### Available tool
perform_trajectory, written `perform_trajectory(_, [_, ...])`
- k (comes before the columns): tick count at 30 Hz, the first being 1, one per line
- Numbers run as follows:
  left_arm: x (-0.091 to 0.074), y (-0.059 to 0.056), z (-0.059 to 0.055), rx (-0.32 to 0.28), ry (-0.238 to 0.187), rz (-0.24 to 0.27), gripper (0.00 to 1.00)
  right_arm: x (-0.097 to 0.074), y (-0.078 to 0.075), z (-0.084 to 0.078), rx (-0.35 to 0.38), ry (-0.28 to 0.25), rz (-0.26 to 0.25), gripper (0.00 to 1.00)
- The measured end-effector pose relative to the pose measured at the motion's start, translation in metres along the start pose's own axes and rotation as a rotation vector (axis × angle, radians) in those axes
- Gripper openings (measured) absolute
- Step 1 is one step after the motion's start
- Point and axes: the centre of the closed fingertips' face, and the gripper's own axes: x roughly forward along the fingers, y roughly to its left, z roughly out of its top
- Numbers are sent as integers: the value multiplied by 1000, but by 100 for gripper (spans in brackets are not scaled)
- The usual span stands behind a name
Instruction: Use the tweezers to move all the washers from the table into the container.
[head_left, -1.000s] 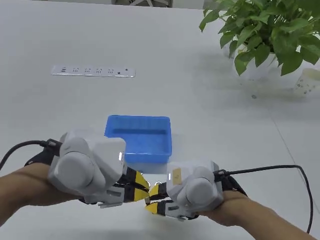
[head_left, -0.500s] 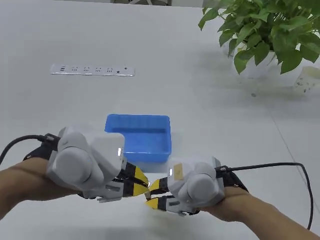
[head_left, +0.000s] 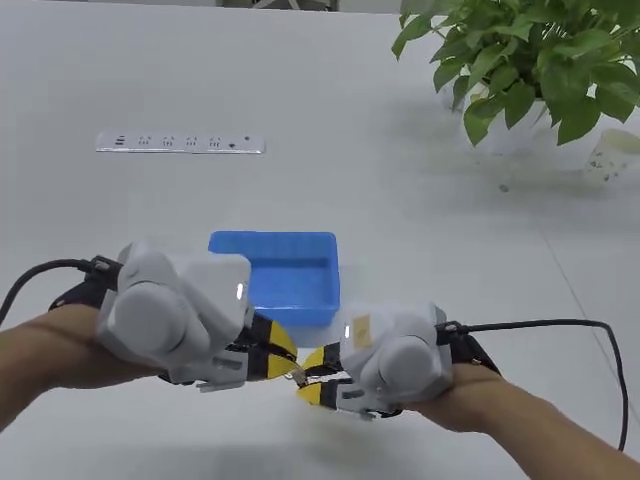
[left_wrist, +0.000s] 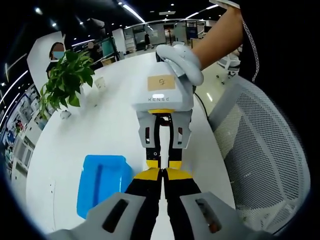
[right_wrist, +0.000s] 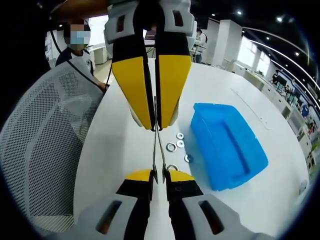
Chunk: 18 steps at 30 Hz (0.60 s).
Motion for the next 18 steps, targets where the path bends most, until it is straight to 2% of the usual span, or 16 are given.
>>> perform_trajectory(18, [9, 12, 0, 3, 7, 2, 6, 1, -12, -8, 13, 4, -16, 12])
